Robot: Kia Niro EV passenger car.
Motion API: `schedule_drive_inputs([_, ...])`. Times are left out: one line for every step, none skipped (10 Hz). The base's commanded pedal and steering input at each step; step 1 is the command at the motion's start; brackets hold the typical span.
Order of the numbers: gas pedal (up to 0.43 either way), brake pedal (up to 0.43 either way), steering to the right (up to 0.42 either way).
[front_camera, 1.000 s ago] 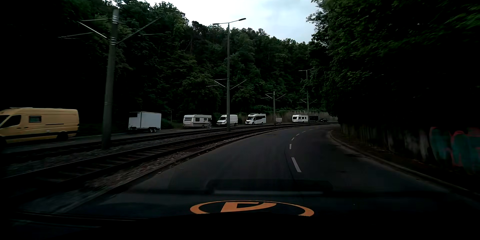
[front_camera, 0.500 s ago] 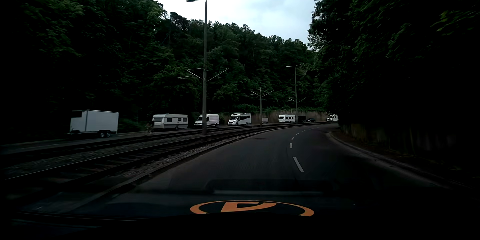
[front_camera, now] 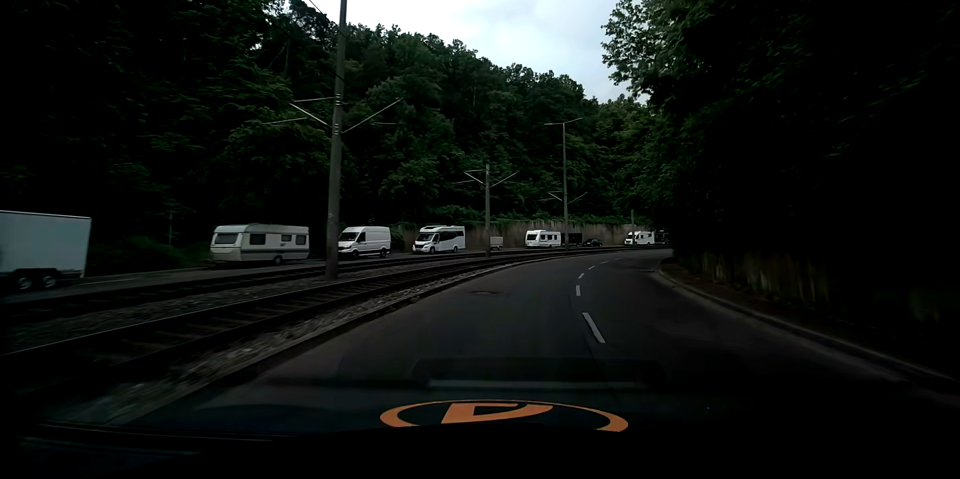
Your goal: Follow the waypoints while adhering to traffic rules and regulations
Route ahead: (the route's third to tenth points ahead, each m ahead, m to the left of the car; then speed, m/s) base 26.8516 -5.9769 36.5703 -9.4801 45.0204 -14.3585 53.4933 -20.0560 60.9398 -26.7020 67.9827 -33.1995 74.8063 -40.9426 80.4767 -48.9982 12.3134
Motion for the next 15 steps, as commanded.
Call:
schedule_drive_inputs([0.138, 0.0, 0.051])
schedule_drive_inputs([0.138, 0.0, 0.051])
schedule_drive_inputs([0.138, 0.0, 0.051])
schedule_drive_inputs([0.138, 0.0, 0.051])
schedule_drive_inputs([0.138, 0.0, 0.051])
schedule_drive_inputs([0.138, 0.0, 0.051])
schedule_drive_inputs([0.138, 0.0, 0.051])
schedule_drive_inputs([0.15, 0.0, 0.052])
schedule_drive_inputs([0.15, 0.0, 0.057])
schedule_drive_inputs([0.157, 0.0, 0.067])
schedule_drive_inputs([0.177, 0.0, 0.067])
schedule_drive_inputs([0.177, 0.0, 0.066])
schedule_drive_inputs([0.177, 0.0, 0.064])
schedule_drive_inputs([0.177, 0.0, 0.057])
schedule_drive_inputs([0.177, 0.0, 0.049])
